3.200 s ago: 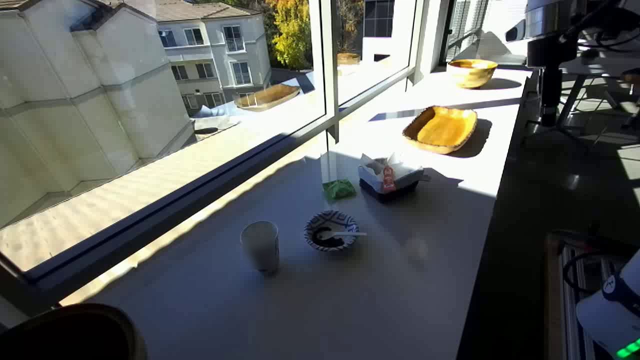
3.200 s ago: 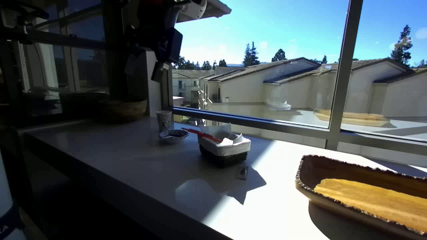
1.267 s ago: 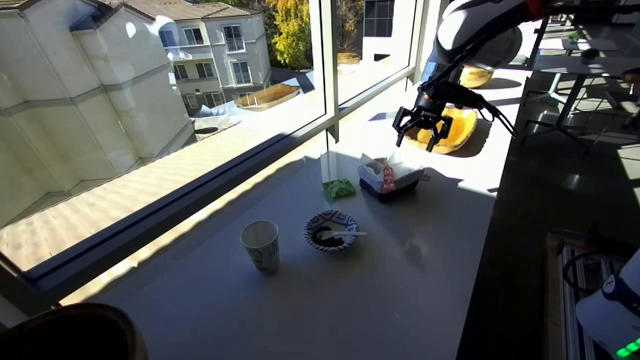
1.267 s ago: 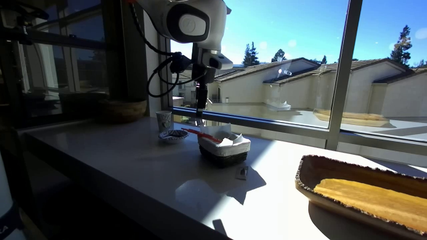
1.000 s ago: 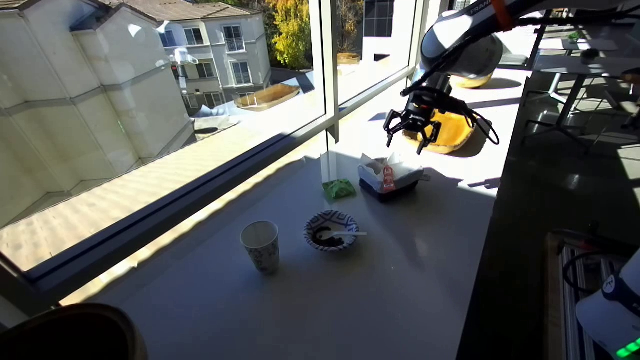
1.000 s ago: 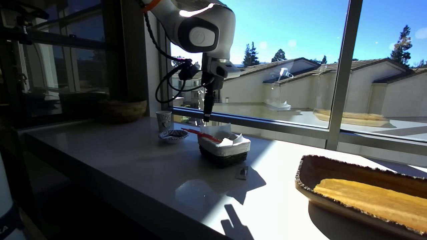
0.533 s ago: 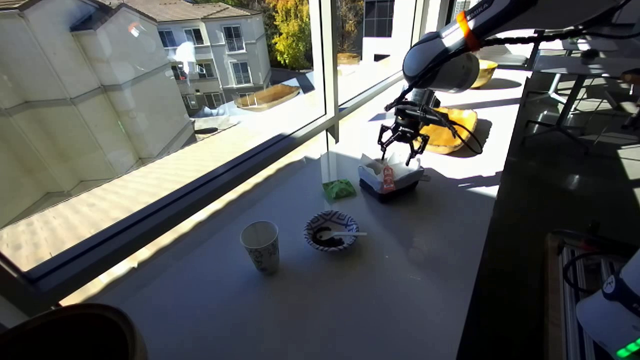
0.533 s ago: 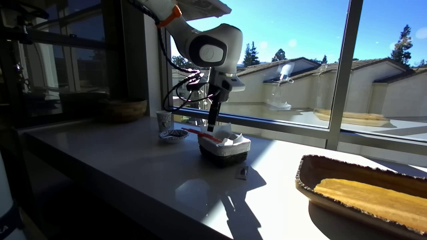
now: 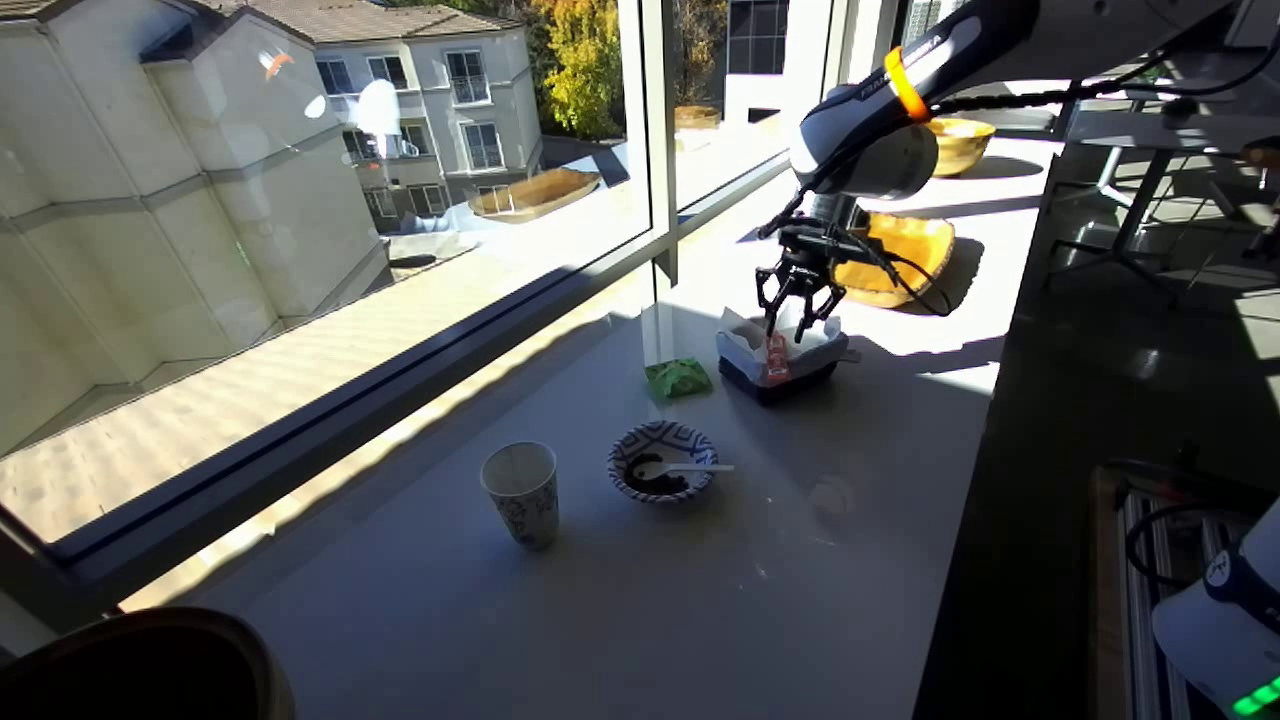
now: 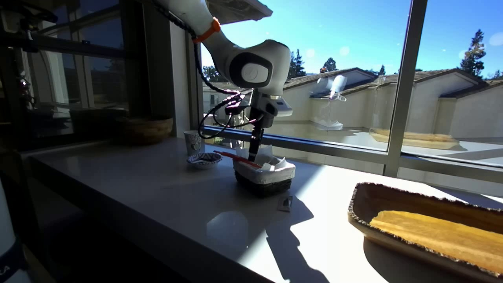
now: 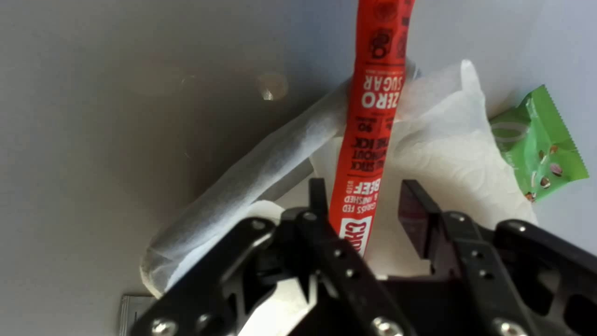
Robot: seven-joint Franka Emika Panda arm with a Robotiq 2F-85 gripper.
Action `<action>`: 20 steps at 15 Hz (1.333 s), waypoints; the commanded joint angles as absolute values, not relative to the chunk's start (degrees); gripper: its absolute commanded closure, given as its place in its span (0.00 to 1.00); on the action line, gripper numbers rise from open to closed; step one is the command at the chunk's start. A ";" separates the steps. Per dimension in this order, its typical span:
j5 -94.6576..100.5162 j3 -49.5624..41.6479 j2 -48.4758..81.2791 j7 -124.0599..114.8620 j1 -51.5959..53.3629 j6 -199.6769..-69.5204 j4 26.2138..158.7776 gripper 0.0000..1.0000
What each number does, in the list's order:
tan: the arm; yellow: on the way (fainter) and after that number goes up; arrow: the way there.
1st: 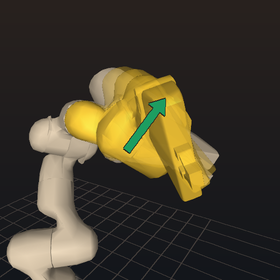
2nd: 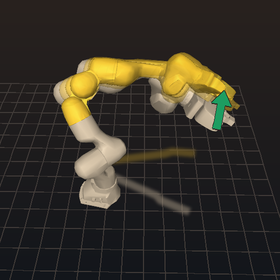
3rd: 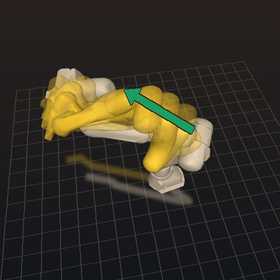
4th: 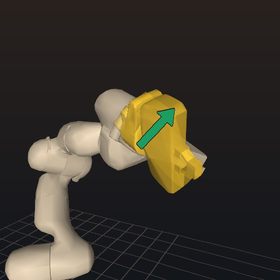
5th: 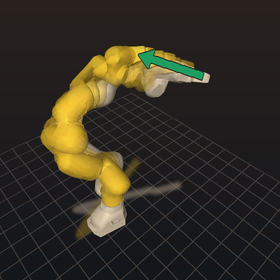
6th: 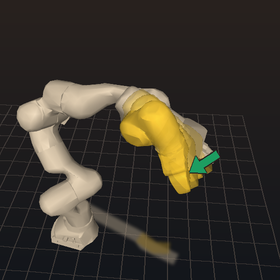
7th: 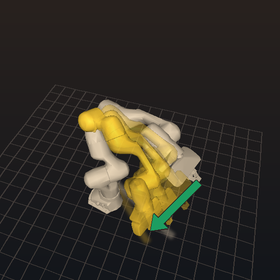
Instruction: Put the red object directly onto the counter
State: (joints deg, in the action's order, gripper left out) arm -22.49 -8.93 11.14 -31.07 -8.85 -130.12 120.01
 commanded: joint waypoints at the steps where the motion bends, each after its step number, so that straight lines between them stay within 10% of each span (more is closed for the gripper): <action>1: -22.53 -9.13 13.37 -31.94 -8.46 -130.36 118.90 0.63; 7: -22.49 -8.99 15.02 -31.17 -8.20 -131.23 119.14 0.68; 8: -22.60 -8.93 14.58 -30.85 -8.20 -131.16 119.33 0.90; 10: -22.70 -8.91 13.95 -30.40 -8.23 -130.92 119.19 1.00; 20: -18.20 -8.51 -0.80 -24.59 -7.93 -119.30 124.83 0.96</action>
State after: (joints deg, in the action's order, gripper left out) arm -19.81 -8.86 8.78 -28.90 -8.42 -124.73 119.38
